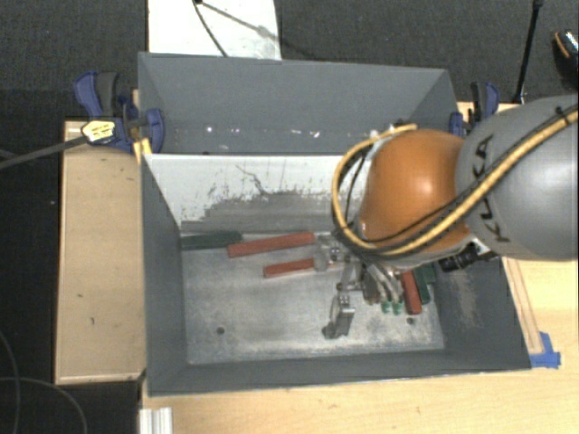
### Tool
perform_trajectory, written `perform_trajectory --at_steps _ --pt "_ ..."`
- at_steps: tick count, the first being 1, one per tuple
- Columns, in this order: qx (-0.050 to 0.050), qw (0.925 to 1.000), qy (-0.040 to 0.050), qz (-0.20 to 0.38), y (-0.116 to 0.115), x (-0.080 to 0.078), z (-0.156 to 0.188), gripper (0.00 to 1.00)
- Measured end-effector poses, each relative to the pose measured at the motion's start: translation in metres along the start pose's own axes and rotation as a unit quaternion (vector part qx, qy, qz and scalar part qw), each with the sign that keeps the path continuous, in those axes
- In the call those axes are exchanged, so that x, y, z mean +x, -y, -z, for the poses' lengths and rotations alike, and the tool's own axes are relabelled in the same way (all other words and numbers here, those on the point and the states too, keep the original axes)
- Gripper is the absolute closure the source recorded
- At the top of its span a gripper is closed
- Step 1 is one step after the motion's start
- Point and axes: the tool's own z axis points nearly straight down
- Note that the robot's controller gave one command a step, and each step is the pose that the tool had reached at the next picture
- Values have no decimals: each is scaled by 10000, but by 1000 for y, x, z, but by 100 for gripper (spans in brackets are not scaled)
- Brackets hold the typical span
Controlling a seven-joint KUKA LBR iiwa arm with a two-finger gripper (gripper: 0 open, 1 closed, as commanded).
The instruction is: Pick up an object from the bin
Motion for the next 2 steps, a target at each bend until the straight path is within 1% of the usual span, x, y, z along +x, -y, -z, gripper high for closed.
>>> perform_trajectory --at_steps 1,2 --pt "3 9984 -8 -573 9 -47 -116 0" --pt "-12 9981 33 -615 -49 -104 -111 0"
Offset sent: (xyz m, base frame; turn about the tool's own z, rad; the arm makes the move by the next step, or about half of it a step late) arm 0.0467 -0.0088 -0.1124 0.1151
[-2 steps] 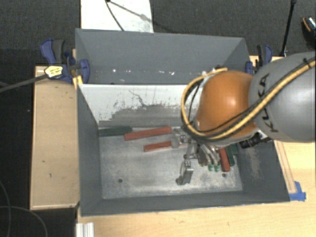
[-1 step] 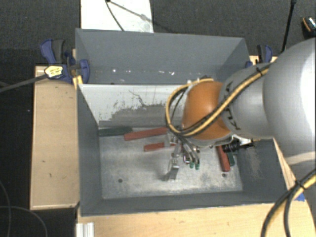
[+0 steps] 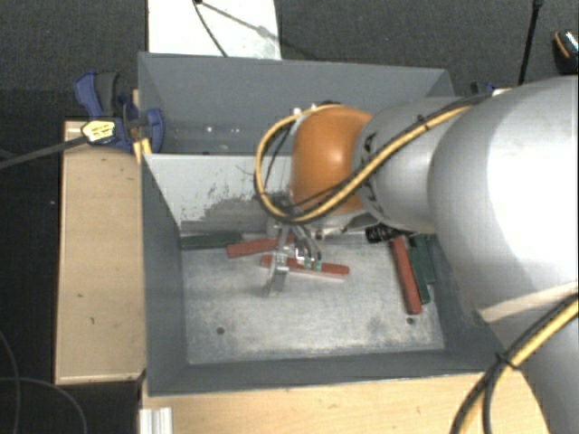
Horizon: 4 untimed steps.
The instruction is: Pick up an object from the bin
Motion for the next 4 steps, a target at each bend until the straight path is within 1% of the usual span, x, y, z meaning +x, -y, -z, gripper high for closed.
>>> perform_trajectory --at_steps 1,2,3,4 --pt "10 10000 -2 -22 4 0 2 100" --pt "-11 9989 49 469 55 63 5 100" --pt "5 9998 5 203 52 71 136 100" --pt "18 9998 -32 205 53 73 132 0"
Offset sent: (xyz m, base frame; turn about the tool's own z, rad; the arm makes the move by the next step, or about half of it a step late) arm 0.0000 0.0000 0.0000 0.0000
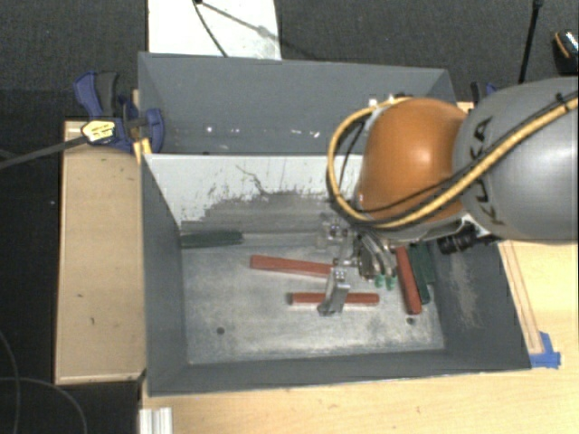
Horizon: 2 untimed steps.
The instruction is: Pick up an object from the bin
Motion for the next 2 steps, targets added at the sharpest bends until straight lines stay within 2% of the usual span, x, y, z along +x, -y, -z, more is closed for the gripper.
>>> perform_trajectory --at_steps 1,2 --pt "0 10000 2 -89 1 -17 -135 0" --pt "-14 9999 51 -85 1 -21 -129 100"
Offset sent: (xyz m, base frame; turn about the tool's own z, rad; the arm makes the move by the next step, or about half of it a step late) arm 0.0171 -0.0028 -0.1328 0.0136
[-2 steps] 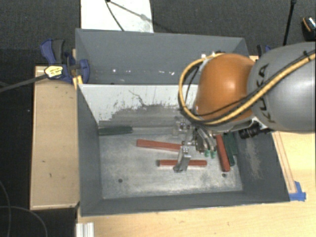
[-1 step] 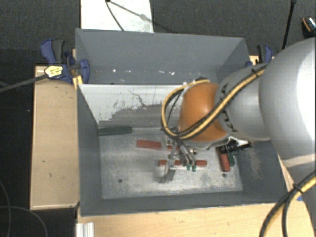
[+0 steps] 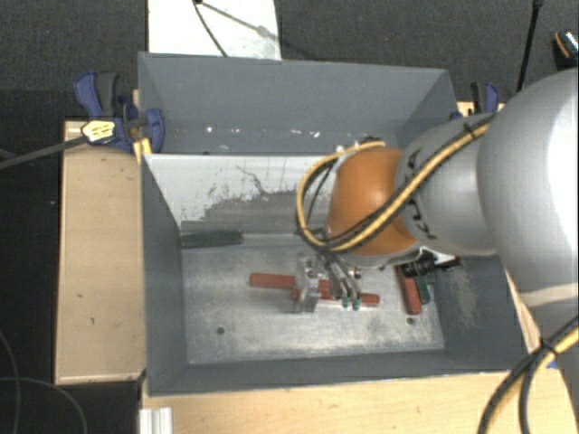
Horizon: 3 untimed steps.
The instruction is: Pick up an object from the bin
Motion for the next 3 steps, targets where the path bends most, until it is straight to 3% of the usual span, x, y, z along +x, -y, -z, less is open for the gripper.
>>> perform_trajectory --at_steps 1,2,3 --pt "2 10000 -16 80 -3 9 96 100" --pt "13 10000 -54 79 -2 11 92 0" --pt "21 9998 -75 185 -1 -23 -8 0"
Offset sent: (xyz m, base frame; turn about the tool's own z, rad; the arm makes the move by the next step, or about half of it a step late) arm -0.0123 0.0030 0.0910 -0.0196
